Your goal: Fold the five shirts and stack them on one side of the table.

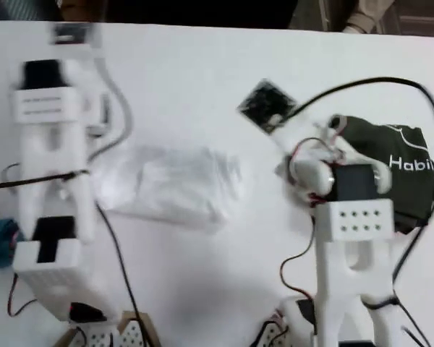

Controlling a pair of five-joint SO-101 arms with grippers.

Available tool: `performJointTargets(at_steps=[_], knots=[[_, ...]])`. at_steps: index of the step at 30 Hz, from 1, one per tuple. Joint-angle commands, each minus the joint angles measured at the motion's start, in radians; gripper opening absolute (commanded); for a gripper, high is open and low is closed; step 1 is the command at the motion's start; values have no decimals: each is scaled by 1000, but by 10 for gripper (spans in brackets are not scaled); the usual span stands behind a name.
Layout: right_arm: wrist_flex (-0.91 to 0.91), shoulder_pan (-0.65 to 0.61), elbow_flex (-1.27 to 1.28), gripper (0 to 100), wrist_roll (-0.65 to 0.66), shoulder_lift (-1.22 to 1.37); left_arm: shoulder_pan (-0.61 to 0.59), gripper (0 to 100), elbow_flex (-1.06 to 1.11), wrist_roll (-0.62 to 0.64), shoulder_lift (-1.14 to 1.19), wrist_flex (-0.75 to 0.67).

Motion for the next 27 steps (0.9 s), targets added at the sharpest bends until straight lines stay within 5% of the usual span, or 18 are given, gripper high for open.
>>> performJointTargets(at_steps=[1, 14, 27], knots=[[-1, 130, -38, 59, -6, -79, 176, 25, -2, 0, -69, -8], [-4, 553, 91, 59, -5, -283, 508, 24, 1, -51, -66, -137], [-59, 608, 196, 59, -5, -377, 582, 24, 1, -51, 109, -138]])
